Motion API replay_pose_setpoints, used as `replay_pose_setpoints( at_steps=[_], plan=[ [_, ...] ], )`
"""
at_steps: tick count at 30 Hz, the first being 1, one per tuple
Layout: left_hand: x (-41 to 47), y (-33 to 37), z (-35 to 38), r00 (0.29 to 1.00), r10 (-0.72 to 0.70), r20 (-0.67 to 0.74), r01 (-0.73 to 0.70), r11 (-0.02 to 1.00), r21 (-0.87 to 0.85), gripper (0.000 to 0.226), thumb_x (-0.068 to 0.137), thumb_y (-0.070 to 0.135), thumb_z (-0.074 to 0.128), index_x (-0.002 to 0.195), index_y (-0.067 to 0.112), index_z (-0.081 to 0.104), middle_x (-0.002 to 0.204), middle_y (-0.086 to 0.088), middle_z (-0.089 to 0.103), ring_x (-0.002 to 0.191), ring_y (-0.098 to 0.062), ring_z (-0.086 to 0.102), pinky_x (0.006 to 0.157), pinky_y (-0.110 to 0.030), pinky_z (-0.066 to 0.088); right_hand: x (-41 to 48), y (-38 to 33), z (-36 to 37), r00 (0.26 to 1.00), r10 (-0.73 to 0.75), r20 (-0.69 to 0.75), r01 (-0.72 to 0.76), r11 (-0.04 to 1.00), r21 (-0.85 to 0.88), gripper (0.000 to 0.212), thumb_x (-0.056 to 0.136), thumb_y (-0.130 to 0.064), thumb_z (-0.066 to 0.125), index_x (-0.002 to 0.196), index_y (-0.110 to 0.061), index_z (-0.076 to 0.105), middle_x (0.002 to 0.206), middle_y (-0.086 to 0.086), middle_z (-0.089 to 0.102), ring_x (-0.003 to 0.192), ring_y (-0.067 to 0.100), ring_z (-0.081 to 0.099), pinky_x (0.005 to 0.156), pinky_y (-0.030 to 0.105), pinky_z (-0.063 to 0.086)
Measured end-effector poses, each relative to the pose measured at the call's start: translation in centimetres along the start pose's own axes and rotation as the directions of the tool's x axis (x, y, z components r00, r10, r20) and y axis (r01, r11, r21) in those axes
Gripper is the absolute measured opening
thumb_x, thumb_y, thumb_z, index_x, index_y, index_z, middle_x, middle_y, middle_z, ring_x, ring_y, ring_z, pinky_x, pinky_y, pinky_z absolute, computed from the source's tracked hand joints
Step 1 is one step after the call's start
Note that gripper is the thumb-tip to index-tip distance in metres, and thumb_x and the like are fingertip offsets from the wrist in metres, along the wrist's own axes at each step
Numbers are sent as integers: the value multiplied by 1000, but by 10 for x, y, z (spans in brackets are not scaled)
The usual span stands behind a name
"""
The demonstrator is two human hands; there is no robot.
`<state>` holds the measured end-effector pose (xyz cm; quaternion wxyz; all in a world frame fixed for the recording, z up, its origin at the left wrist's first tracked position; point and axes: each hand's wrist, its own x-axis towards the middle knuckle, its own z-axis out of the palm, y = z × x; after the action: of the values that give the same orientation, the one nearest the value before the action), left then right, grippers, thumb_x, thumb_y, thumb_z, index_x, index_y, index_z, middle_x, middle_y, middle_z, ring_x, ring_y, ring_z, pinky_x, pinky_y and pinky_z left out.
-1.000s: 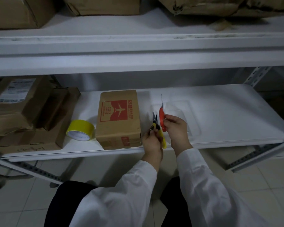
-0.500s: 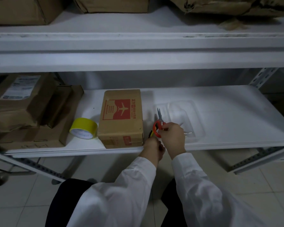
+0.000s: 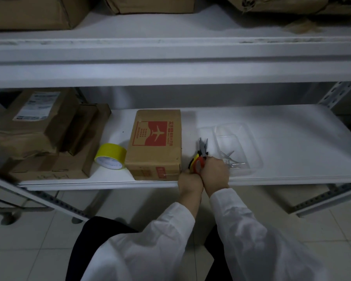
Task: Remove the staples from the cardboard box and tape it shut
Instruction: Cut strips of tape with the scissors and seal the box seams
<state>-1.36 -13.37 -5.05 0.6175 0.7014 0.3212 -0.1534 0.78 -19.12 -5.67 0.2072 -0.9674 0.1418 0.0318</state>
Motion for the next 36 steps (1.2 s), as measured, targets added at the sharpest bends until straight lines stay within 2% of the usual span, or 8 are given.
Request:
replay_pose_setpoints(
  at_steps=[5,7,11,17,20,23,28,36],
  plan=[
    [-2,0,-18,985,170,25,-172,966,193,27,92,5,41,78,3,63,82,-16,62,79,-30,57,66,-25,36,-3,-2,5,999,-40,3,41,997,-62,21,93,-9,45,96,-2,64,99,15,68,93,29,64,69,29,42],
    [-9,4,-33,964,262,46,-266,952,154,30,91,6,44,65,11,58,70,-8,56,69,-24,51,64,-24,36,-5,-3,7,999,-51,-9,50,997,-63,20,92,-9,47,95,-1,65,97,15,69,90,29,65,65,26,38],
    [-34,21,-64,874,486,-15,-486,874,0,16,93,16,53,93,12,69,82,1,63,79,-15,61,77,-24,50,-9,-11,8,998,-27,-55,26,999,-21,22,89,-6,47,101,-4,66,95,15,69,87,29,65,70,30,46],
    [-5,42,-124,685,591,-425,-653,757,0,22,90,7,50,108,6,62,111,-11,63,104,-21,57,96,-34,47,-15,-44,-23,992,102,68,-122,764,633,34,97,-22,44,115,0,62,115,17,63,107,32,58,88,31,41],
    [17,39,-144,786,406,-467,-415,905,88,41,90,16,51,128,1,49,129,-21,50,123,-36,43,107,-42,35,-10,-55,-26,933,149,327,-349,592,726,65,84,-53,56,131,-8,51,132,8,56,120,25,53,98,35,41],
    [23,31,-149,910,208,-358,-171,976,134,46,94,31,48,126,-2,47,129,-25,50,120,-43,45,102,-42,37,-17,-53,-24,876,114,469,-438,594,674,64,82,-53,62,127,-8,51,107,6,60,100,24,56,84,36,48],
    [19,19,-145,931,235,-280,-251,968,-21,40,94,33,52,117,1,59,109,-15,61,102,-32,52,87,-33,39,-27,-48,-15,890,90,446,-430,487,760,46,84,-23,71,121,1,59,83,3,59,74,17,56,66,27,48],
    [14,17,-147,916,311,-253,-374,890,-260,25,94,10,51,113,-2,62,82,-8,59,72,-13,50,65,-19,39,-38,-49,-23,910,33,414,-400,337,852,33,87,3,61,120,1,60,108,11,63,102,19,56,91,28,45]
  ],
)
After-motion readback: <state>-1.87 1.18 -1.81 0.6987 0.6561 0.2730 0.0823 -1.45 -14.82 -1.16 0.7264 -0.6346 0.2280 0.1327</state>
